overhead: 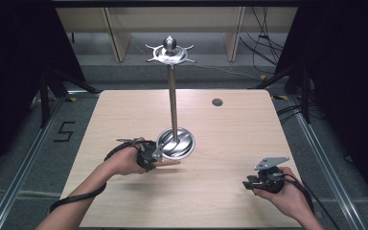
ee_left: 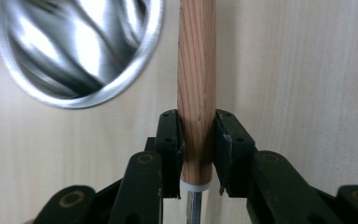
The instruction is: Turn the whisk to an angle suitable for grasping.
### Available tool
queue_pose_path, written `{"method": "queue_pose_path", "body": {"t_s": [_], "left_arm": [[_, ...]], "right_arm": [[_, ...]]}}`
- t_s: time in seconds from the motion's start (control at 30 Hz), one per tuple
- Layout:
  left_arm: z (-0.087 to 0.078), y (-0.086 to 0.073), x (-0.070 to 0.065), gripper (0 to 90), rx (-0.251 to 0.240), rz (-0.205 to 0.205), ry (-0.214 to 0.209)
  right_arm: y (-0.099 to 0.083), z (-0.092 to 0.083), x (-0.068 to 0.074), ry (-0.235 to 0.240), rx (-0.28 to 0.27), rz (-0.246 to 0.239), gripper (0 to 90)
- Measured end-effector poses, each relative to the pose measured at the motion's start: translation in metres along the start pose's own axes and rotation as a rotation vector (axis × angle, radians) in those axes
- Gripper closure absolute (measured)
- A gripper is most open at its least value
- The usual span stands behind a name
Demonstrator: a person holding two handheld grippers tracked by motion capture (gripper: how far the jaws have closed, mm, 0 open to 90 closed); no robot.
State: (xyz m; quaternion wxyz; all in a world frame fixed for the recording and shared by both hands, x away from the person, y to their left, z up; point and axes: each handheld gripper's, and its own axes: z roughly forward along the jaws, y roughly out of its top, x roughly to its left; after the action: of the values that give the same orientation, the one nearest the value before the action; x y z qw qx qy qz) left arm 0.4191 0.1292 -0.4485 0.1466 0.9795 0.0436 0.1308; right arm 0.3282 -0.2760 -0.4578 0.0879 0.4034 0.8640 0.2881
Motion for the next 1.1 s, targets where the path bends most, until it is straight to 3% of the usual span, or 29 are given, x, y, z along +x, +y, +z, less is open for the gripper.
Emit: {"method": "queue_pose_path", "body": {"t_s": [0.03, 0.07, 0.17, 0.23, 0.27, 0.3, 0.37, 0.4, 0.5, 0.63, 0.73, 0.77, 0.8, 0.83, 0.87, 0.97, 1.0, 1.1], "left_arm": [[-0.006, -0.003, 0.002, 72.1, -0.040, -0.027, 0.012], [-0.013, -0.006, 0.002, 72.1, -0.082, -0.081, 0.016], [-0.032, -0.017, 0.003, 72.1, -0.256, -0.219, 0.052], [-0.044, -0.023, 0.007, 72.1, -0.347, -0.244, 0.076], [-0.055, -0.029, 0.005, 72.2, -0.420, -0.306, 0.085], [-0.055, -0.029, 0.005, 72.2, -0.420, -0.306, 0.085], [-0.064, -0.034, 0.003, 72.2, -0.481, -0.368, 0.118], [-0.068, -0.036, 0.003, 72.1, -0.512, -0.391, 0.136], [-0.075, -0.039, 0.000, 72.1, -0.610, -0.474, 0.137], [-0.082, -0.043, -0.002, 72.1, -0.706, -0.540, 0.142], [-0.085, -0.045, -0.004, 72.1, -0.759, -0.583, 0.136], [-0.086, -0.045, -0.004, 72.1, -0.764, -0.590, 0.140], [-0.087, -0.046, -0.005, 72.1, -0.774, -0.596, 0.142], [-0.088, -0.046, -0.005, 72.1, -0.776, -0.597, 0.141], [-0.088, -0.046, -0.005, 72.1, -0.790, -0.607, 0.135], [-0.090, -0.045, -0.006, 72.1, -0.837, -0.631, 0.116], [-0.091, -0.043, -0.006, 72.1, -0.868, -0.636, 0.089], [-0.093, -0.040, -0.006, 72.1, -0.891, -0.623, 0.078]], "right_arm": [[0.000, 0.000, 0.000, -0.002, 0.000, -0.006, 68.1], [0.000, 0.000, 0.001, -0.001, 0.007, 0.004, 68.1], [0.001, 0.000, 0.001, 0.001, 0.000, -0.006, 67.8], [0.001, 0.001, 0.001, -0.008, -0.010, -0.018, 67.6], [0.001, 0.002, 0.001, -0.008, -0.008, -0.017, 67.5], [0.000, 0.005, 0.002, -0.014, -0.045, -0.010, 67.4], [0.000, 0.005, 0.003, -0.014, -0.048, -0.005, 67.4], [0.001, 0.003, 0.002, -0.012, -0.021, -0.016, 67.3], [0.001, 0.002, 0.002, -0.005, -0.018, -0.001, 67.2], [0.001, 0.002, 0.000, -0.010, -0.011, -0.026, 67.1], [0.001, 0.001, 0.000, -0.011, -0.011, -0.009, 66.9], [0.001, 0.000, 0.001, -0.010, -0.005, 0.009, 66.8], [0.001, 0.001, 0.000, -0.014, -0.013, -0.005, 66.7], [0.000, 0.003, 0.001, -0.022, -0.040, 0.001, 66.6], [0.000, 0.003, 0.002, -0.009, -0.051, 0.026, 66.5], [0.000, 0.002, 0.000, -0.021, -0.048, 0.005, 66.0], [0.000, 0.002, 0.000, -0.022, -0.049, 0.004, 65.9], [0.000, 0.002, 0.000, -0.022, -0.044, 0.004, 65.8]]}}
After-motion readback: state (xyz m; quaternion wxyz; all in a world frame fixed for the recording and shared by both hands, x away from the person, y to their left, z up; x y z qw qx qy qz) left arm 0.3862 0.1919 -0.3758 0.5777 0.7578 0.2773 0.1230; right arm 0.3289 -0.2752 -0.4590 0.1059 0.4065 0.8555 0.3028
